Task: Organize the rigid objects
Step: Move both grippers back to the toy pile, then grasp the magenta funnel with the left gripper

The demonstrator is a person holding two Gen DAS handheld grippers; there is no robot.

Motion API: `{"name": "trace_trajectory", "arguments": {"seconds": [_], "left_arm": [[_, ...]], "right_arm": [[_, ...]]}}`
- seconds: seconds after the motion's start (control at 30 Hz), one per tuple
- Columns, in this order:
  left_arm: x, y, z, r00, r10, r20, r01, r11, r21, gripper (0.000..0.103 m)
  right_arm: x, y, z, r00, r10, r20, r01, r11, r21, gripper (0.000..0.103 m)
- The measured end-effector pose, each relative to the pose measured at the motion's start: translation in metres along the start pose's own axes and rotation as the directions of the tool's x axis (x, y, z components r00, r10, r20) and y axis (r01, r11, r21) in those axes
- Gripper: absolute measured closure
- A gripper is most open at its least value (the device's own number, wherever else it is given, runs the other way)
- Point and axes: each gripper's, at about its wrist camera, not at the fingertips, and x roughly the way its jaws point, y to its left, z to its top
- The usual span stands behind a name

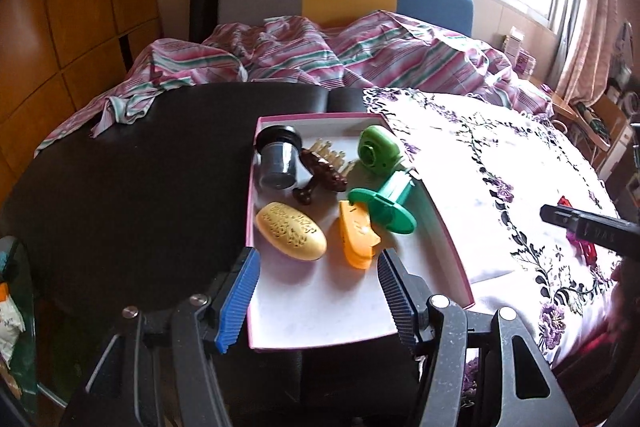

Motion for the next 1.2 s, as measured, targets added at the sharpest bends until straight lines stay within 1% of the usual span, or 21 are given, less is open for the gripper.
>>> {"name": "trace_trajectory", "arguments": {"seconds": [0.23, 0.33, 0.4, 0.5, 0.63, 0.73, 0.77, 0.8, 0.9, 0.97, 1.07, 1.13, 1.17, 1.2], "left_arm": [[0.002, -0.021, 0.011, 0.999, -0.034, 0.006, 0.034, 0.998, 0.046, 0.041], [0.005, -0.034, 0.016, 0.998, -0.057, 0.002, 0.057, 0.996, 0.07, 0.041], [0.007, -0.043, 0.02, 0.997, -0.077, -0.001, 0.077, 0.993, 0.089, 0.041], [0.011, -0.062, 0.025, 0.994, -0.105, -0.009, 0.105, 0.986, 0.13, 0.041], [0.019, -0.095, 0.03, 0.987, -0.155, -0.033, 0.158, 0.971, 0.18, 0.041], [0.029, -0.125, 0.033, 0.977, -0.201, -0.064, 0.211, 0.952, 0.222, 0.041], [0.033, -0.135, 0.033, 0.975, -0.209, -0.073, 0.221, 0.946, 0.238, 0.041], [0.039, -0.146, 0.032, 0.972, -0.218, -0.09, 0.234, 0.938, 0.255, 0.041], [0.057, -0.178, 0.03, 0.956, -0.259, -0.141, 0.29, 0.912, 0.292, 0.041], [0.07, -0.204, 0.026, 0.939, -0.293, -0.18, 0.339, 0.88, 0.334, 0.041], [0.087, -0.24, 0.019, 0.905, -0.353, -0.236, 0.421, 0.822, 0.385, 0.041], [0.098, -0.263, 0.016, 0.875, -0.393, -0.283, 0.481, 0.774, 0.412, 0.041], [0.102, -0.276, 0.015, 0.857, -0.416, -0.304, 0.513, 0.745, 0.427, 0.041], [0.105, -0.286, 0.014, 0.848, -0.426, -0.316, 0.529, 0.724, 0.444, 0.042]], "right_arm": [[-0.02, -0.068, 0.01, 0.995, -0.095, 0.023, 0.092, 0.99, 0.103, 0.065], [-0.028, -0.104, 0.013, 0.992, -0.126, 0.026, 0.12, 0.977, 0.174, 0.065], [-0.032, -0.13, 0.012, 0.989, -0.149, 0.023, 0.139, 0.961, 0.241, 0.065], [-0.037, -0.174, 0.007, 0.984, -0.179, 0.019, 0.16, 0.917, 0.365, 0.065], [-0.04, -0.225, -0.007, 0.972, -0.234, 0.006, 0.197, 0.831, 0.52, 0.065], [-0.039, -0.249, -0.023, 0.972, -0.236, 0.01, 0.182, 0.774, 0.606, 0.065], [-0.039, -0.254, -0.026, 0.976, -0.216, 0.012, 0.16, 0.755, 0.636, 0.065], [-0.04, -0.256, -0.026, 0.98, -0.198, 0.033, 0.13, 0.75, 0.648, 0.065], [-0.041, -0.252, -0.025, 0.978, -0.203, 0.054, 0.122, 0.757, 0.642, 0.065], [-0.04, -0.251, -0.024, 0.98, -0.187, 0.065, 0.103, 0.761, 0.641, 0.065], [-0.041, -0.252, -0.023, 0.979, -0.187, 0.076, 0.095, 0.76, 0.643, 0.065], [-0.042, -0.254, -0.025, 0.981, -0.172, 0.085, 0.075, 0.751, 0.656, 0.065], [-0.042, -0.255, -0.025, 0.982, -0.17, 0.088, 0.07, 0.747, 0.661, 0.065], [-0.042, -0.256, -0.025, 0.982, -0.168, 0.088, 0.068, 0.745, 0.663, 0.065]]}}
